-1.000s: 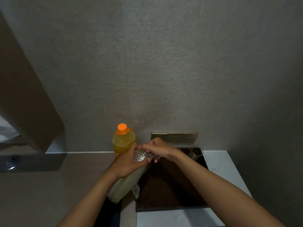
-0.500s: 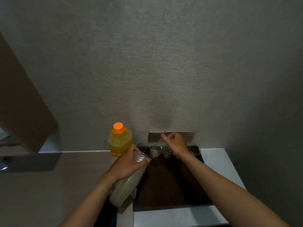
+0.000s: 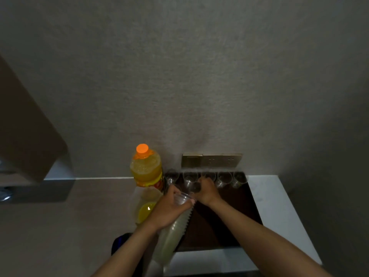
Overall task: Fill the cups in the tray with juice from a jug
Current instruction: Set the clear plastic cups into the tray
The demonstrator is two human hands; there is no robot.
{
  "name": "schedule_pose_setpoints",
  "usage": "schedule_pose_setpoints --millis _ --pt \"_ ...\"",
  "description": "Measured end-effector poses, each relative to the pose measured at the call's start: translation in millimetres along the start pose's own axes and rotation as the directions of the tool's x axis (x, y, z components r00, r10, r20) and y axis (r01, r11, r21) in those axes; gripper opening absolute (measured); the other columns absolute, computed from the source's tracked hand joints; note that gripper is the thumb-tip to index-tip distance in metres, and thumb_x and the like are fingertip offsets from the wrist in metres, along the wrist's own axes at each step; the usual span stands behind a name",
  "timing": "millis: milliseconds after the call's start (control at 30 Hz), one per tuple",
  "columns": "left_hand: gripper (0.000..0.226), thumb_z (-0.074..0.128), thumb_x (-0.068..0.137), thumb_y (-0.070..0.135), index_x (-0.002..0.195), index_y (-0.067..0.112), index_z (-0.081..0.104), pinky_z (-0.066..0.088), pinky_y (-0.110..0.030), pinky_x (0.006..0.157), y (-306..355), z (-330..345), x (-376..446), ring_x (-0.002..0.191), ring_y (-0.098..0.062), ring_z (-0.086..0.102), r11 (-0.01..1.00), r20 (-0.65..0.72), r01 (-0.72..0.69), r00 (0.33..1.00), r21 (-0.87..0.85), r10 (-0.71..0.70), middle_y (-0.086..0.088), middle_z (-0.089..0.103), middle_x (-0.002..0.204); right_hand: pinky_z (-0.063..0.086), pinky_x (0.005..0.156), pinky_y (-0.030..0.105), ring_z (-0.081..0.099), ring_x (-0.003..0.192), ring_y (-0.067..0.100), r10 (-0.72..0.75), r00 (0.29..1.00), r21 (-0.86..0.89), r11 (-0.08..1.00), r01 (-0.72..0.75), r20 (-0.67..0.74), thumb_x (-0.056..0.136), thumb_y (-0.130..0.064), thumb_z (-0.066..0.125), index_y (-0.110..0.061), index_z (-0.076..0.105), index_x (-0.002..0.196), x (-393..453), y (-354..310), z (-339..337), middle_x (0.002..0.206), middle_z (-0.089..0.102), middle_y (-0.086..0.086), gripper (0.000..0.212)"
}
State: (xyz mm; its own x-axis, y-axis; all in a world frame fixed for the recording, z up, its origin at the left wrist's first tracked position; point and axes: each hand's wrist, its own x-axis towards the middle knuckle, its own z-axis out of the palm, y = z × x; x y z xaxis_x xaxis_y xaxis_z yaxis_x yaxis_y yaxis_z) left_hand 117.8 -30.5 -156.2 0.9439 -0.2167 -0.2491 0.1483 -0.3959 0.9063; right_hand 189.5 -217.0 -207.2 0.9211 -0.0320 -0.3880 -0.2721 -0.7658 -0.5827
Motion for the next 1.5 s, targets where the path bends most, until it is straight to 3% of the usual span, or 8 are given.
schedule_pose_setpoints --millis 233,433,800,1000,1067,1133,1267,1500 --pt "0.047 0.075 0.081 0.057 0.104 0.026 0.048 0.056 -0.031 0.078 -8.8 17.9 6.3 0.086 -0.002 0.066 0.997 -0.129 0.070 0.989 0.020 -0.067 0.009 0.068 0.095 0.048 0.103 0.040 0.056 0.129 0.034 0.015 0.999 -0.147 0.989 -0.009 0.041 0.087 -0.035 0.074 -0.027 0.053 0.130 -4.3 -5.8 14.5 0.141 0.054 0.007 0.048" --pt "0.056 0.069 0.077 0.069 0.108 0.030 0.044 0.057 -0.035 0.082 -20.6 24.5 10.6 0.090 -0.003 0.066 0.991 -0.147 0.123 0.982 0.049 -0.115 0.012 0.066 0.100 0.049 0.098 0.040 0.058 0.121 0.032 0.026 1.000 -0.090 0.996 -0.026 -0.003 0.086 -0.031 0.076 -0.022 0.047 0.121 -7.2 -2.2 21.7 0.138 0.051 0.007 0.046" --pt "0.056 0.069 0.080 0.067 0.110 0.030 0.040 0.052 -0.034 0.076 -29.6 9.5 8.2 0.090 -0.010 0.064 0.970 -0.213 0.154 0.970 0.187 -0.113 0.012 0.064 0.104 0.041 0.109 0.048 0.035 0.141 0.036 0.078 0.997 -0.059 0.995 -0.078 -0.010 0.075 -0.051 0.086 -0.022 0.031 0.146 -15.9 4.4 26.1 0.152 0.028 0.013 0.095" --pt "0.061 0.065 0.077 0.073 0.110 0.029 0.039 0.055 -0.039 0.077 -39.9 -3.7 6.6 0.091 -0.019 0.065 0.947 -0.206 0.168 0.972 0.273 -0.113 0.005 0.064 0.106 0.045 0.103 0.045 0.049 0.121 0.023 -0.036 0.972 -0.101 0.995 0.012 -0.232 0.091 -0.037 0.073 -0.021 0.051 0.123 -20.4 -7.8 16.2 0.127 0.048 0.003 0.042" --pt "0.062 0.066 0.077 0.072 0.113 0.028 0.040 0.055 -0.039 0.077 -41.3 -6.7 3.8 0.091 -0.020 0.065 0.939 -0.198 0.154 0.975 0.308 -0.095 0.005 0.065 0.108 0.052 0.089 0.042 0.058 0.093 0.018 -0.073 0.984 0.084 0.993 0.087 -0.165 0.094 -0.033 0.071 -0.016 0.060 0.107 -21.0 -14.4 13.9 0.100 0.058 0.000 0.025" --pt "0.060 0.068 0.078 0.069 0.113 0.028 0.042 0.052 -0.035 0.072 -40.9 -8.2 0.0 0.090 -0.018 0.064 0.931 -0.189 0.143 0.979 0.335 -0.083 0.006 0.064 0.107 0.055 0.082 0.040 0.061 0.080 0.016 -0.074 0.997 0.241 0.968 0.068 0.016 0.097 -0.041 0.067 -0.011 0.065 0.097 -26.8 -24.3 11.1 0.086 0.065 0.003 0.030" --pt "0.055 0.069 0.077 0.069 0.107 0.031 0.043 0.045 -0.031 0.060 -38.8 -11.4 -7.6 0.084 -0.011 0.062 0.931 -0.155 0.085 0.987 0.356 -0.031 0.009 0.063 0.099 0.054 0.063 0.027 0.069 0.081 0.016 -0.042 0.899 0.228 0.972 -0.065 0.436 0.097 -0.067 0.051 -0.013 0.070 0.114 -47.9 -44.5 10.7 0.100 0.072 0.005 0.060" --pt "0.053 0.066 0.069 0.070 0.101 0.034 0.045 0.047 -0.031 0.061 -40.4 -15.6 -17.1 0.080 -0.008 0.061 0.943 -0.108 -0.014 0.993 0.333 0.053 0.012 0.063 0.092 0.058 0.065 0.027 0.070 0.080 0.017 -0.024 0.881 0.251 0.962 -0.109 0.473 0.090 -0.069 0.062 -0.018 0.069 0.112 -58.7 -46.5 15.8 0.107 0.070 0.009 0.057"
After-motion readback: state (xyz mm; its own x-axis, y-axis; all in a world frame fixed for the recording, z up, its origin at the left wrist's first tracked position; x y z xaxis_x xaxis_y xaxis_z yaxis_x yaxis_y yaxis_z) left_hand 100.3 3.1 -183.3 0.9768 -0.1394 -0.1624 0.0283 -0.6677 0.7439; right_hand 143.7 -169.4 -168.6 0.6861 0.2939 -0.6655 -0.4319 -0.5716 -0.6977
